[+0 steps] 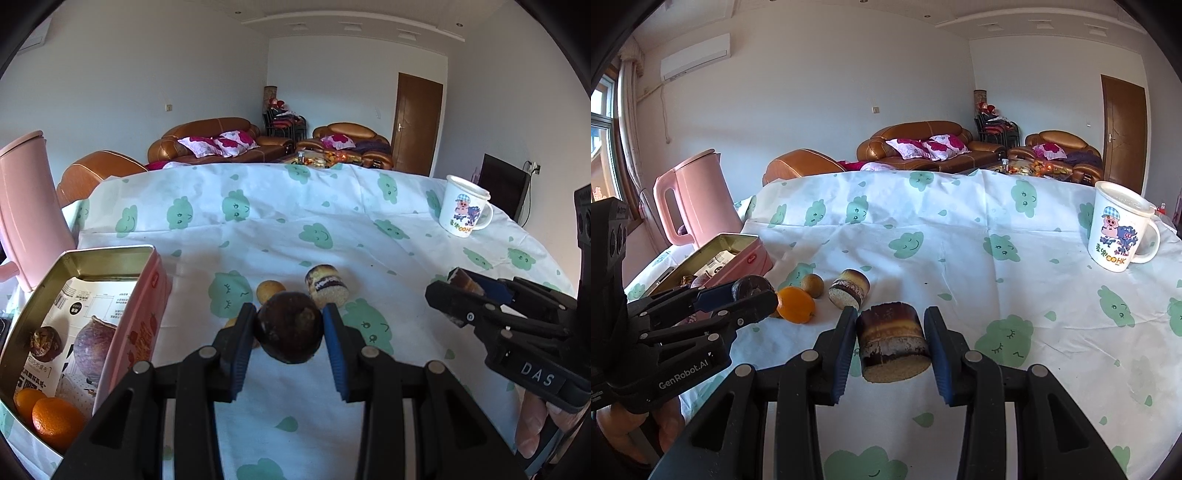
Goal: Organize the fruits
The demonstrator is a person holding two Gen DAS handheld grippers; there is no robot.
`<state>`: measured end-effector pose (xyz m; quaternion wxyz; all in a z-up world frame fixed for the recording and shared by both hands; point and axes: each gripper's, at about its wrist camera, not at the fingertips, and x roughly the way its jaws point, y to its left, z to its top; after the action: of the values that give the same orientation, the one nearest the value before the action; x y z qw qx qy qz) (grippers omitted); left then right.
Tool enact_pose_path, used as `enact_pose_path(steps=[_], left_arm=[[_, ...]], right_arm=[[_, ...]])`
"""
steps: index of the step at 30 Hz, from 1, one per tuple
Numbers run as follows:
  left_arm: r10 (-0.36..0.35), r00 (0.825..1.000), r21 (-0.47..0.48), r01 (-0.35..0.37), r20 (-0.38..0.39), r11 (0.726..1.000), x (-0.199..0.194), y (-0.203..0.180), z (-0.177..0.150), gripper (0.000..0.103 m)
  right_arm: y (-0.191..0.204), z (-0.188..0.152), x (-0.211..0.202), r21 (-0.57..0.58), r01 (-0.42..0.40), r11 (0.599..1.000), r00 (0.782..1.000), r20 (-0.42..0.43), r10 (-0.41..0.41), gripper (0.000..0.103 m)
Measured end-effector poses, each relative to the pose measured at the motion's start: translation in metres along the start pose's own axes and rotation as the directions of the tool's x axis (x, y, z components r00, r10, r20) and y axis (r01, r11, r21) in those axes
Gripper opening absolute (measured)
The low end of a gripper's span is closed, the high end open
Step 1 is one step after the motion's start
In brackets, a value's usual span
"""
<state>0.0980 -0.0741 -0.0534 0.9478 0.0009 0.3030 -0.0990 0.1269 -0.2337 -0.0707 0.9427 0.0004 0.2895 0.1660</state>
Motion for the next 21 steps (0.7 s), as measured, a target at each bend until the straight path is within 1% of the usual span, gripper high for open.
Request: enact_pose_path(steps=[21], left_arm=[[0.042, 0.994, 0.015, -0.044, 0.103, 0.999, -0.019, -0.004, -0.002, 0.039]], right_arm=[[0.004, -0.002, -0.012, -0.027, -0.001, 1.0, 0.998, 0.063, 0.003, 0.04]])
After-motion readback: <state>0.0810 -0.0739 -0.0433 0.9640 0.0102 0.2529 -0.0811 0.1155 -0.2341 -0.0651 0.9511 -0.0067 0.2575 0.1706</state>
